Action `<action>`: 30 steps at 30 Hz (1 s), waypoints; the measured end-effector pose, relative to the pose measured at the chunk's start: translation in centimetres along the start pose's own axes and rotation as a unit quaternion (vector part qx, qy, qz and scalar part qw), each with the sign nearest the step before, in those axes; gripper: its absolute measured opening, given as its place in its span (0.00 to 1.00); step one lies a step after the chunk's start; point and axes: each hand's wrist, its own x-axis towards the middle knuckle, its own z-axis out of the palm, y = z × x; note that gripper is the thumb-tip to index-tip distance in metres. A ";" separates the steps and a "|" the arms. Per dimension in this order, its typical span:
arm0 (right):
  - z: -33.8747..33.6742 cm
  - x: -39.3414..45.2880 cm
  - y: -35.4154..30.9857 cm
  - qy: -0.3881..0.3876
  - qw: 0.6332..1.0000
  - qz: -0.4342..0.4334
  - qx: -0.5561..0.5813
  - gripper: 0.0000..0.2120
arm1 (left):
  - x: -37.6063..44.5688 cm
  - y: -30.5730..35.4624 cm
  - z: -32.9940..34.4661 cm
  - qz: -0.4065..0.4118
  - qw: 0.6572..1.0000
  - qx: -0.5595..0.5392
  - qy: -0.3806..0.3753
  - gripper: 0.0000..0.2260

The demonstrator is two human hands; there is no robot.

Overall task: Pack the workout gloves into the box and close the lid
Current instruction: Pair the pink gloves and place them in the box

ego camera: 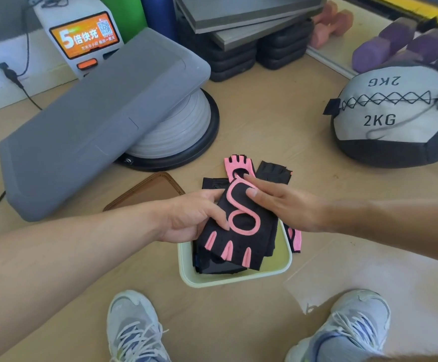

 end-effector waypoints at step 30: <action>1.0 1.4 -1.2 -0.051 0.992 0.102 0.059 0.14 | -0.8 -1.9 -4.0 0.018 0.865 0.413 0.284 0.15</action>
